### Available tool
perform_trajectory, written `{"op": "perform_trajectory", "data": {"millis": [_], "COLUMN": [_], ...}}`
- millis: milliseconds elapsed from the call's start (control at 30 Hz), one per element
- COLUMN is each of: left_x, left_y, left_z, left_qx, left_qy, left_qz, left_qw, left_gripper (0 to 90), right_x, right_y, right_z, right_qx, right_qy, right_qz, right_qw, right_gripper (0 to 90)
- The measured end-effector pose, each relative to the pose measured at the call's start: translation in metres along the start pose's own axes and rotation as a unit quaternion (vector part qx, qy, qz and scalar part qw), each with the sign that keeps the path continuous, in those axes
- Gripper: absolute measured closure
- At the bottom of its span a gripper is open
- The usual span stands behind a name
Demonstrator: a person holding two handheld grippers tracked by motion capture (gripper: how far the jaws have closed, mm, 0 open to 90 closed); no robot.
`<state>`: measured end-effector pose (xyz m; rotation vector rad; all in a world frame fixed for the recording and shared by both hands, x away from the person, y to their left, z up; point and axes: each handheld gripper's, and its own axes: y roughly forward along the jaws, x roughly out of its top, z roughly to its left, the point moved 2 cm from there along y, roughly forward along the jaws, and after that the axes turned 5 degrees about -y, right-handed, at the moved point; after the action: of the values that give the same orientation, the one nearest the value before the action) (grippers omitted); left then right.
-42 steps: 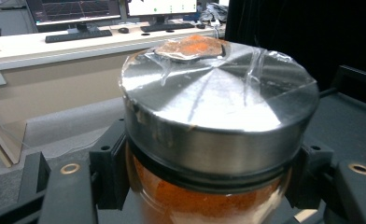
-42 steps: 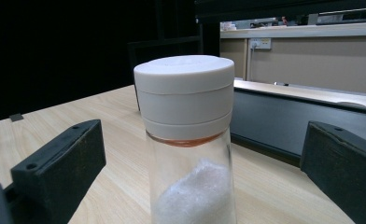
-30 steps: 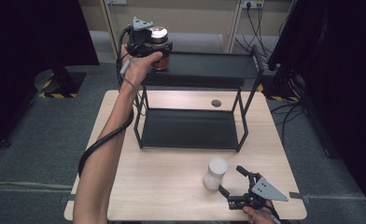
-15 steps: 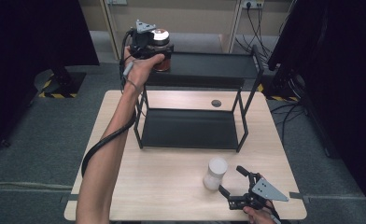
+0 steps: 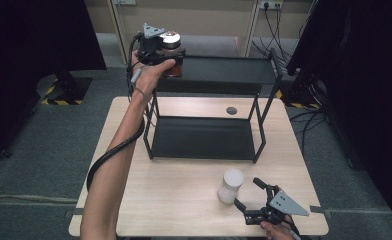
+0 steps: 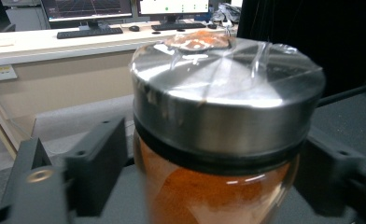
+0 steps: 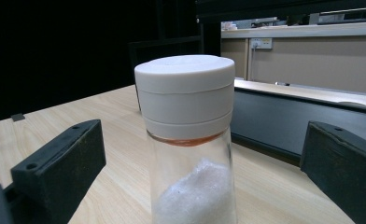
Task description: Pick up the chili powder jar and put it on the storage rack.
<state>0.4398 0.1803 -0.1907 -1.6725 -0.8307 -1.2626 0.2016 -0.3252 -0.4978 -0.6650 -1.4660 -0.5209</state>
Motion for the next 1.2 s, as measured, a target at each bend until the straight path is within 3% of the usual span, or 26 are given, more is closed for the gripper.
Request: {"op": "perform_trajectory", "data": {"millis": [67,200,667,1200], "left_x": [-0.003,-0.007,-0.015,-0.041], "left_y": [0.0,-0.003,-0.019,-0.039], "left_z": [-0.001,-0.002,-0.001,-0.002], "left_qx": [0.004,0.013,-0.012,-0.05], "left_qy": [-0.005,-0.008,-0.014,-0.004], "left_qz": [-0.005,-0.012,-0.016,-0.031], "left_qw": [1.0,0.9998,0.9997,0.9983], "left_gripper": [6.9,0.8,0.7,0.7], "right_x": [0.0,0.0,0.0,0.0], "right_y": [0.0,0.001,0.001,0.002], "right_z": [0.0,0.0,0.0,0.001], "right_qx": [0.0,0.001,0.002,0.003], "right_qy": [0.001,0.0,0.0,0.0], "right_qz": [0.0,0.001,0.002,0.003], "right_qw": [1.0,1.0,1.0,1.0], "right_gripper": [0.3,0.3,0.4,0.3]}}
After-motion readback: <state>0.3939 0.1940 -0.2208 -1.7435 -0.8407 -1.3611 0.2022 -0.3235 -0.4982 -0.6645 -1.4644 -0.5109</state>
